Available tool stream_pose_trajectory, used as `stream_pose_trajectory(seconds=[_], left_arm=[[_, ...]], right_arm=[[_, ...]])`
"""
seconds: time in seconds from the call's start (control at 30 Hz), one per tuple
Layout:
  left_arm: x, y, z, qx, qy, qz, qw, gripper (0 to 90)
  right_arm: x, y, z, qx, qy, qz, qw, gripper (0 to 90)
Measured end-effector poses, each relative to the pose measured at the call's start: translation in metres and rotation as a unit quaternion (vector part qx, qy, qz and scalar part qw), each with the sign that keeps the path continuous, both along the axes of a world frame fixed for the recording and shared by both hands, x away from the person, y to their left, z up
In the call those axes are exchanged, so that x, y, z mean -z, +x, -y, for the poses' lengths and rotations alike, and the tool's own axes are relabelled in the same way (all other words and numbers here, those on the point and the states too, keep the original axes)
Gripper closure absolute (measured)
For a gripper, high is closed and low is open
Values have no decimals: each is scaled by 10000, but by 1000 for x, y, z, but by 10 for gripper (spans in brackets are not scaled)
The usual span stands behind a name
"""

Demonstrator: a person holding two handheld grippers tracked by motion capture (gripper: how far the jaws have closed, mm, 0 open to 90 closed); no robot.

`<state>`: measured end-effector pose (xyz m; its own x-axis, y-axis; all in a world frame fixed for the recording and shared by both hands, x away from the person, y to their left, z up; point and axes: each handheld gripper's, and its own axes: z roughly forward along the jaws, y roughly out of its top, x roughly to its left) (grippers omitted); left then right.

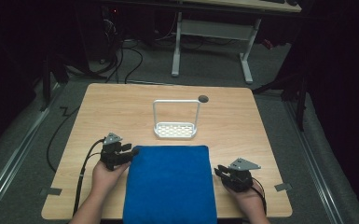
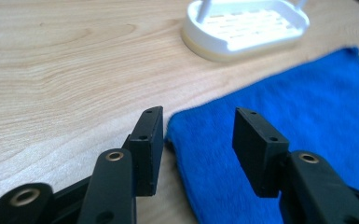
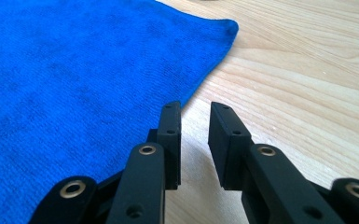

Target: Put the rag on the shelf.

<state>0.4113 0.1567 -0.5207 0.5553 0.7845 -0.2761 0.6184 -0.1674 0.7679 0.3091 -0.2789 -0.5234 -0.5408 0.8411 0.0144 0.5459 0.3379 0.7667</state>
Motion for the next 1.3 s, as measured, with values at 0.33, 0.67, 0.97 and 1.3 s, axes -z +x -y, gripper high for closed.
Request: stream_pose_trajectory(seconds=[0.33, 0.67, 0.97, 1.3], left_arm=[[12, 13, 7, -141, 517, -91, 9985, 608], [15, 12, 8, 108, 474, -59, 9988, 857], [16, 11, 7, 119, 426, -58, 9990, 867], [16, 11, 5, 100, 347, -102, 9993, 865]], right_arm=[[3, -9, 9, 181, -52, -34, 9998, 738], [-5, 3, -7, 250, 143, 4, 9996, 662], [-2, 68, -30, 552, 29, -106, 9984, 612], [5, 96, -40, 592, -121, -310, 9977, 683]])
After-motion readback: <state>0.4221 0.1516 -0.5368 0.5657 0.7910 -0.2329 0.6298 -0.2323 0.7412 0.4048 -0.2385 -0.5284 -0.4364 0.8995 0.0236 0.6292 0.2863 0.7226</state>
